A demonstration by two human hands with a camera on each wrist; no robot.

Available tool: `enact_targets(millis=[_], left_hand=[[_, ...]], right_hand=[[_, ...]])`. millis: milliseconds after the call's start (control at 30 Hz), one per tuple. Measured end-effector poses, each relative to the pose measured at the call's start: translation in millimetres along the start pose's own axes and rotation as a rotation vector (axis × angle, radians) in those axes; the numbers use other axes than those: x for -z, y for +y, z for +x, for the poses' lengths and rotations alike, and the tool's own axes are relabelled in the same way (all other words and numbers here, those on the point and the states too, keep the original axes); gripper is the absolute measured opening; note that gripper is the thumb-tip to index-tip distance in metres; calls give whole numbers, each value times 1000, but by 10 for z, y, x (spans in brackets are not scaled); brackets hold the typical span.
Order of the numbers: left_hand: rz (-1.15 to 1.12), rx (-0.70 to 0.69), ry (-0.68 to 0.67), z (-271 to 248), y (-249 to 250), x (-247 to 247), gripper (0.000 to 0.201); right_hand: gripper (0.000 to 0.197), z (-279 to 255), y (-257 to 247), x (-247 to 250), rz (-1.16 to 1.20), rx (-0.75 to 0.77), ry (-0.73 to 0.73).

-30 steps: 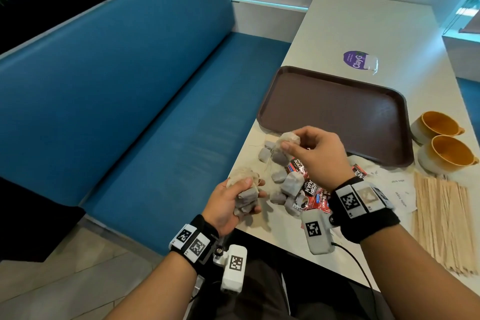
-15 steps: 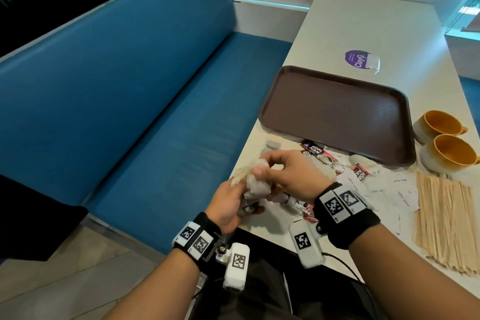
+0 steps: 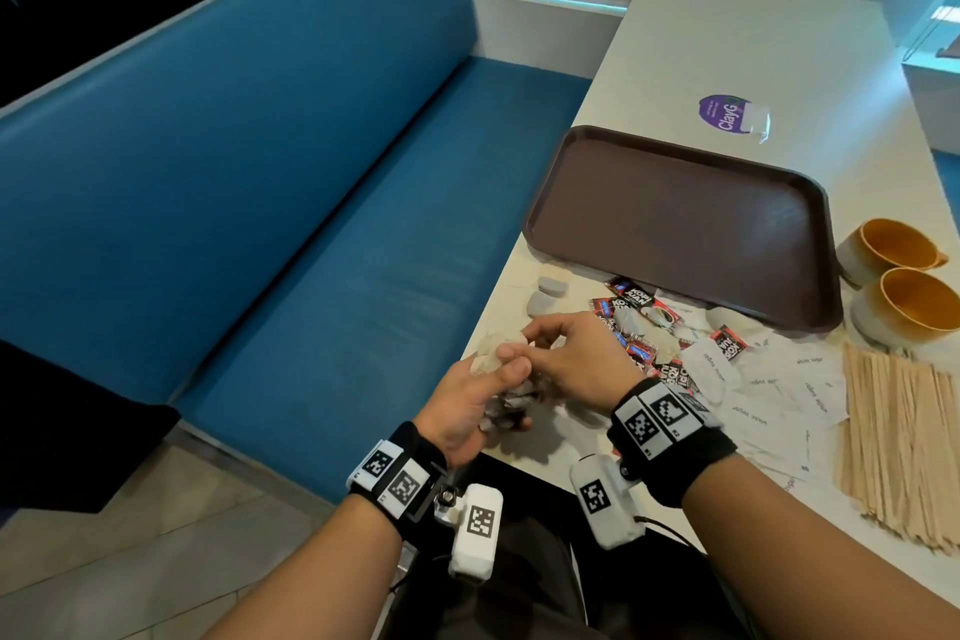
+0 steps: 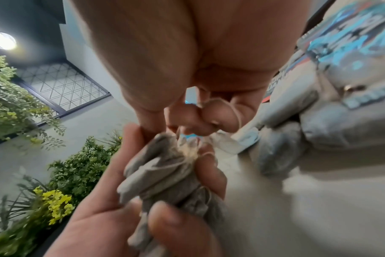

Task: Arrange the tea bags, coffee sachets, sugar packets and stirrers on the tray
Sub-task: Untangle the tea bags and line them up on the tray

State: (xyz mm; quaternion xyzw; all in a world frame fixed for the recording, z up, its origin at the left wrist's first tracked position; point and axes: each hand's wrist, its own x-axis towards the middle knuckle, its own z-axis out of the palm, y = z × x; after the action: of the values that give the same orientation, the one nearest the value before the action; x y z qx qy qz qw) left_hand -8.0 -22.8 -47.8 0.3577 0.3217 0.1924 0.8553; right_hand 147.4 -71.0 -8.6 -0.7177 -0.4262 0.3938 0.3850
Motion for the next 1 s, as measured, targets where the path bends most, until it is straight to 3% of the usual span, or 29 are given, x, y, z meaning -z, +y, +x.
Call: enact_targets(millis=[100, 167, 367, 533, 600, 700, 800, 900, 1000], left_hand=[[-13, -5, -5, 2, -7, 21, 32], [-12, -13, 3, 21, -27, 54, 28], [-16, -19, -3, 57, -56, 94, 62], [-79, -31, -40, 49, -52, 88, 67], [-89, -26, -32, 52, -53, 97, 56], [-81, -20, -29, 45, -47, 98, 35], [-60, -11, -26, 44, -47, 100, 39], [-38, -4, -23, 57, -58, 100, 48], [-33, -9, -10, 56, -64, 101, 54]], right_hand=[[32, -13, -53, 111, -21, 58, 31], [34, -23, -100, 210, -28, 83, 76], [25, -14, -151, 463, -68, 87, 128], [16, -11, -125, 582, -76, 61, 230], [7, -26, -94, 634, -126, 63, 185], [27, -68, -23, 689, -412, 84, -10], [42, -150, 39, 637, -722, 62, -187], [42, -186, 103, 556, -821, 40, -163], [14, -143, 149, 513, -789, 45, -94]])
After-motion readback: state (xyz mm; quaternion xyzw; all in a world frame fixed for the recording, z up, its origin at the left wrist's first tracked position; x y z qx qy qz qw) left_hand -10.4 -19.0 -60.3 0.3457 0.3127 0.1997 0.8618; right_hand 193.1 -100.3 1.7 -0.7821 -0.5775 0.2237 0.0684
